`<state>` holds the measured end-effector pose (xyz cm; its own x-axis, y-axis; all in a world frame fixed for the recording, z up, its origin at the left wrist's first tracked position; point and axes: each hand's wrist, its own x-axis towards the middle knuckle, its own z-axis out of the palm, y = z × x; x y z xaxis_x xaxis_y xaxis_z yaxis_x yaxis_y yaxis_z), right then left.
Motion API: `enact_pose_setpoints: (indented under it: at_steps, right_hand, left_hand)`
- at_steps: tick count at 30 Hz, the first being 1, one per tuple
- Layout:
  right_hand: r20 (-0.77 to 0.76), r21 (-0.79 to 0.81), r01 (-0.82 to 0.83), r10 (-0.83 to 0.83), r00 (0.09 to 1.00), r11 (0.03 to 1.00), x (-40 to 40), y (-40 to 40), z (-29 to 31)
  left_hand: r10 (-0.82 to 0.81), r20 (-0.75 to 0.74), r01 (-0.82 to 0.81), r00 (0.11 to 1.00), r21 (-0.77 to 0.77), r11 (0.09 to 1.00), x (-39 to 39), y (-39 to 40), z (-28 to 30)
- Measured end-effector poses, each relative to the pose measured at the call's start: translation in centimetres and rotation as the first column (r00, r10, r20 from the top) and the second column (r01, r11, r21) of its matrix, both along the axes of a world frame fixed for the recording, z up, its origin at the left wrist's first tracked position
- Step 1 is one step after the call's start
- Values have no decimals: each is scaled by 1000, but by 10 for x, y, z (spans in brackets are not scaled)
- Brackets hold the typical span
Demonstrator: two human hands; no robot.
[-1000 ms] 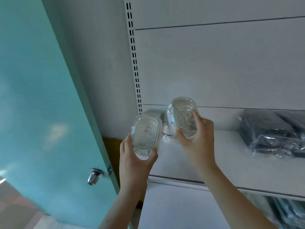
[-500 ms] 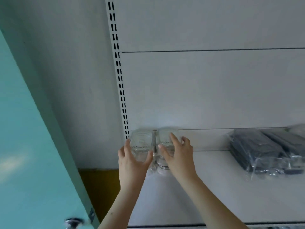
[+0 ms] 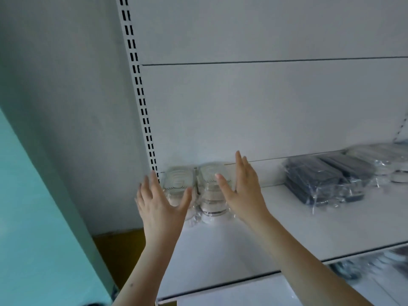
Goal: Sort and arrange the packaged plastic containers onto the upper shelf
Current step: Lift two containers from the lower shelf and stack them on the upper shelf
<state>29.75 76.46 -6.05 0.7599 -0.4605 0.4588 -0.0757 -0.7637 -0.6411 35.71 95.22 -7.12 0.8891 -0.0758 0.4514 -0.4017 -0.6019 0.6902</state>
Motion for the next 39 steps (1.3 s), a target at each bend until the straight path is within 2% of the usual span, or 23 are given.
enact_pose_setpoints:
  at_steps: [3, 6, 10, 14, 16, 19, 23, 27, 30, 34, 39]
  right_hand:
    - [49, -18, 8, -7, 999, 1000, -17, -6, 12]
    - [154, -74, 73, -61, 986, 995, -43, -19, 20]
    - [268, -84, 183, -155, 951, 980, -92, -44, 22]
    - [244, -112, 337, -303, 921, 935, -160, -74, 4]
    - [210, -92, 421, -396, 894, 902, -195, -90, -14]
    - [176, -29, 542, -530, 830, 840, -243, -114, -47]
    - [66, 24, 631, -631, 773, 776, -283, -149, -95]
    - [-77, 57, 632, -628, 775, 773, -295, -190, -155]
    - [-171, 98, 583, -563, 808, 807, -288, -229, -198]
    - [-276, 99, 446, -407, 871, 889, -265, -291, -244]
    - [-450, 24, 303, -261, 854, 953, -239, -358, -308]
  left_hand:
    - [-53, 138, 75, 989, -165, 983, -25, -6, 8]
    - [-226, 212, 270, 951, -209, 940, -61, -20, 4]
    - [-549, 207, 578, 810, -115, 808, -115, -53, -23]
    - [-817, 133, 820, 562, 44, 571, -169, -93, -71]
    - [-884, 72, 877, 461, 117, 467, -191, -111, -101]
    - [-916, -40, 906, 400, 170, 388, -214, -136, -149]
    - [-890, -204, 907, 408, 202, 369, -230, -164, -201]
    - [-825, -340, 892, 451, 209, 401, -237, -192, -240]
    - [-759, -409, 862, 507, 224, 455, -240, -222, -267]
    - [-598, -490, 765, 634, 279, 581, -239, -278, -295]
    - [-388, -540, 620, 747, 355, 699, -233, -346, -334]
